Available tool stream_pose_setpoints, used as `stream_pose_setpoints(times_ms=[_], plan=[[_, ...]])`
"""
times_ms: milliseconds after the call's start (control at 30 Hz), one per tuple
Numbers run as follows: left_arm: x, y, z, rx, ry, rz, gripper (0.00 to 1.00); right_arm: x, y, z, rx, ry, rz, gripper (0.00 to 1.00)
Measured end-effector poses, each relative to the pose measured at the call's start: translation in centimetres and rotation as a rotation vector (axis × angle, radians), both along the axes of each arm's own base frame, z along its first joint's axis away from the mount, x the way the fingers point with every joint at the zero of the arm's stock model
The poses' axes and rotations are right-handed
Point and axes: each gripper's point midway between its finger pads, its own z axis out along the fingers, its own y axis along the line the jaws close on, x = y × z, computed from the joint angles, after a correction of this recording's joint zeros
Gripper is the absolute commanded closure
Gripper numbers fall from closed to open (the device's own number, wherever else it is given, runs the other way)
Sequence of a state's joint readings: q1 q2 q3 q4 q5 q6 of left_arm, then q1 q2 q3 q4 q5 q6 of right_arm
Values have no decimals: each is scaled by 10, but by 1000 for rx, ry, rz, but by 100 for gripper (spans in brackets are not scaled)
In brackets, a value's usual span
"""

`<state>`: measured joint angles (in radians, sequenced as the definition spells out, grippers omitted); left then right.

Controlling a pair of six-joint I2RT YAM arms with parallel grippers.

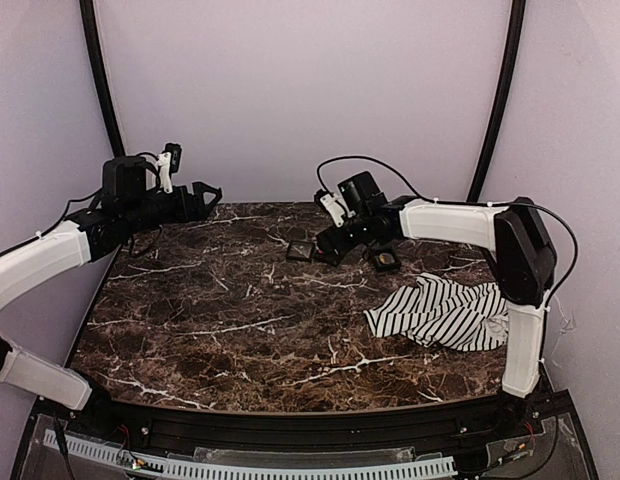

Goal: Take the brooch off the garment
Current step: Place the brooch in the brooch box, then reset both arms

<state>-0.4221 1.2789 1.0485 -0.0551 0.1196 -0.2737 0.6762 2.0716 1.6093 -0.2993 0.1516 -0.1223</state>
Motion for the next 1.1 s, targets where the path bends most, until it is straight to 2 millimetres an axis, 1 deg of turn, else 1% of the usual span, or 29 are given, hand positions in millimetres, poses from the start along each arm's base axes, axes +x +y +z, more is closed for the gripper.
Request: stream_pose_setpoints(times_ms=[67,167,233,267,333,400,433,467,500,533,600,633,700,833,900,933,1000,1033,1100], plan=[[5,10,-3,1,5,30,5,-10,-3,25,66,-8,1,2],[14,31,-10,4,16,95,4,-24,-12,53,176,-9,-17,1],[21,48,-17,0,30,140,4,-27,-29,62,233,-2,-54,1],[27,61,-22,-4,37,171,4,-27,-39,62,249,3,-81,1],[37,81,-31,-7,52,221,4,-24,-66,53,277,26,-152,1],[47,103,-45,-5,72,275,4,-23,-100,35,285,62,-238,1],[52,115,-51,-3,83,302,4,-25,-116,26,286,80,-278,1],[55,126,-58,0,94,329,4,-27,-136,17,287,100,-329,1],[57,135,-63,2,100,350,4,-30,-150,13,289,111,-364,1],[59,147,-69,7,108,382,4,-32,-169,9,294,118,-413,1],[63,164,-76,21,111,435,4,-36,-200,13,312,102,-492,1],[64,171,-78,30,110,461,3,-39,-214,19,326,84,-528,1],[66,182,-82,52,96,502,2,-45,-236,33,363,31,-576,1],[62,199,-94,93,57,584,1,-69,-280,66,441,-139,-667,1],[56,205,-105,110,50,613,1,-81,-290,78,471,-226,-675,1],[51,208,-111,119,47,626,1,-84,-291,79,479,-245,-673,1],[38,213,-121,140,43,650,1,-99,-296,85,511,-342,-654,1],[32,215,-122,146,32,659,1,-107,-298,83,521,-376,-649,1],[14,220,-123,161,-5,681,1,-120,-303,76,528,-428,-643,1]])
